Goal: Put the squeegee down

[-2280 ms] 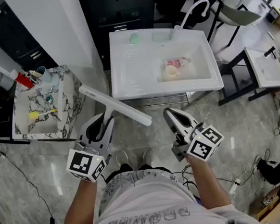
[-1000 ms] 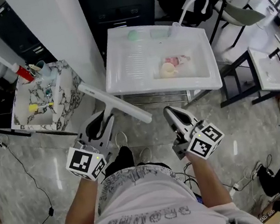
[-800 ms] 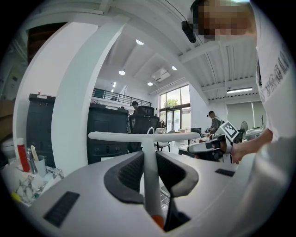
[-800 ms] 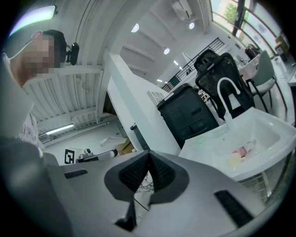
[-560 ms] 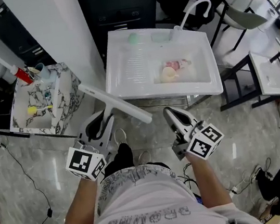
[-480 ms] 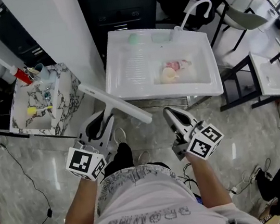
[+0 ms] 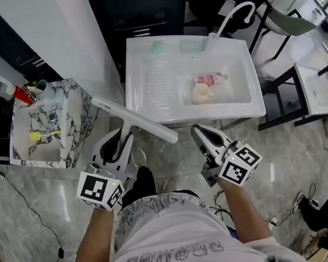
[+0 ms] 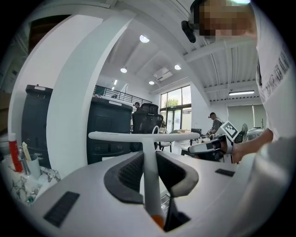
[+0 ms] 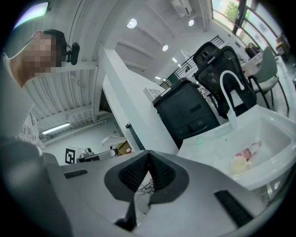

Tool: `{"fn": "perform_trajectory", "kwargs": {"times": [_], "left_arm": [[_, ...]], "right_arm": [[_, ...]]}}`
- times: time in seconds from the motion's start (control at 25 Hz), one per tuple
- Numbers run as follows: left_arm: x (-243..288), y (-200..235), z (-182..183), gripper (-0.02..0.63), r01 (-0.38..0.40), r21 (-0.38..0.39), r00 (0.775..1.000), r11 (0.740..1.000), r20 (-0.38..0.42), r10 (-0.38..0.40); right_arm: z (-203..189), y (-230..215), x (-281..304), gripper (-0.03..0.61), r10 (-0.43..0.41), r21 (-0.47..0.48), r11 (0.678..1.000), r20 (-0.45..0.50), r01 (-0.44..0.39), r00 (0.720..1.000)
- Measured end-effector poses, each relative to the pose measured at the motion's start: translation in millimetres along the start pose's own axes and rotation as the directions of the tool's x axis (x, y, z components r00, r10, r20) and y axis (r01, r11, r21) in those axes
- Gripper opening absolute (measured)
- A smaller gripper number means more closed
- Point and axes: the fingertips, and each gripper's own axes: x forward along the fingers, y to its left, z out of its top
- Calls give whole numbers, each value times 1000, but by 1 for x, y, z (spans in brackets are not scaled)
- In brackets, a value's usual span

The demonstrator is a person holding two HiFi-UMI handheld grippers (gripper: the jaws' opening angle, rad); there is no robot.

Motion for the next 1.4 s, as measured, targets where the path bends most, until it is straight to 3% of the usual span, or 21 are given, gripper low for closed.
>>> {"fn": "perform_trajectory", "kwargs": {"times": [0.84,1.4], "left_arm": [[63,130,5,97,66,-41,997,997,-27,-67],[91,175,4,97,151,-64,987,986,-46,-154]], "right_arm": [[19,-26,132,8,-71,16,997,-39,71,997],[29,-34,184,8,-141,26,990,-45,142,989]]}}
